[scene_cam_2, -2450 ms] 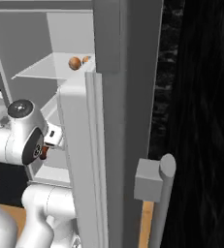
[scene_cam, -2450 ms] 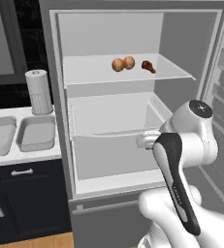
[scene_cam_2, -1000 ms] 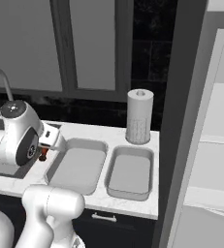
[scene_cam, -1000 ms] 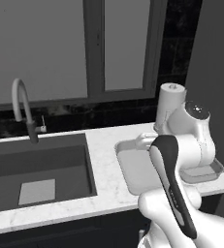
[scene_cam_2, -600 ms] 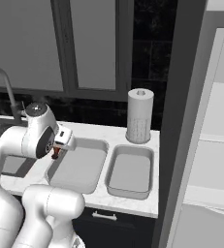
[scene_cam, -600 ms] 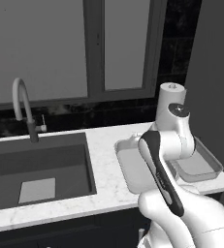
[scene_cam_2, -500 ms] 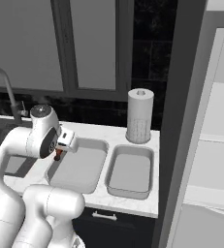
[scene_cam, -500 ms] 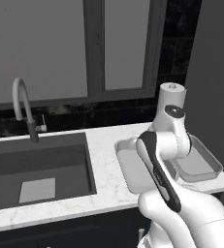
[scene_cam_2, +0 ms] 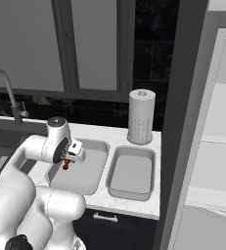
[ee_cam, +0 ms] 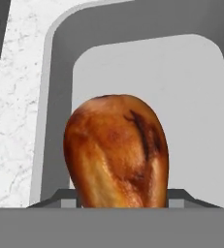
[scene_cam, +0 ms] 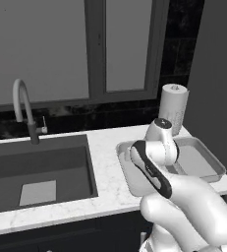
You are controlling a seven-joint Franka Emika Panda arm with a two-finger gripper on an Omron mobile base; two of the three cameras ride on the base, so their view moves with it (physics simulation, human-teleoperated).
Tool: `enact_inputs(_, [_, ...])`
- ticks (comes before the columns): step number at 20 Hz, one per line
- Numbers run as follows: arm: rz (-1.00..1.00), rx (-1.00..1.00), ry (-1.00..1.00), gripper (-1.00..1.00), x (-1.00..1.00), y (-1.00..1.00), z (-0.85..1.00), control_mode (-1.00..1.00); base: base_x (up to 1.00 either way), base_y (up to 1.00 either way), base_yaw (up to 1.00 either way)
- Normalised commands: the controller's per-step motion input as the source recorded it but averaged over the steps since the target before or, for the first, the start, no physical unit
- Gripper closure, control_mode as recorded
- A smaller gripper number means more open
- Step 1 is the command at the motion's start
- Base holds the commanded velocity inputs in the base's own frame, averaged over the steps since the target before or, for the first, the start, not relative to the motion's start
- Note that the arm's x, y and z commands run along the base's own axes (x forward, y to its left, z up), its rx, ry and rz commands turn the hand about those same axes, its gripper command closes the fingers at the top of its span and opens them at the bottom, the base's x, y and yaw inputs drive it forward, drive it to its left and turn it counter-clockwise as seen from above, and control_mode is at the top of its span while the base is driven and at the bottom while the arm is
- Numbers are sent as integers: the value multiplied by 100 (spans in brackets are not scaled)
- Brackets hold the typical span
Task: Place one onion and one chicken drumstick in each tupperware on the nearby counter, to pack two identical lunches.
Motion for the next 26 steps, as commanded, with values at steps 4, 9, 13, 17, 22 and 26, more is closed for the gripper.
enact_inputs(4, [0,0,9,100,50,0,-60,-100,0,0,0])
enact_inputs(9, [0,0,0,-100,62,0,-51,-100,0,0,0])
enact_inputs(13, [0,0,0,-100,64,0,-45,-100,0,0,0])
enact_inputs(17, [0,0,-2,-100,8,0,32,-100,0,0,0])
enact_inputs(22, [-2,0,-6,-100,-43,-2,68,-100,0,0,0])
enact_inputs(26, [-8,0,-5,-100,-93,-30,60,-100,0,0,0])
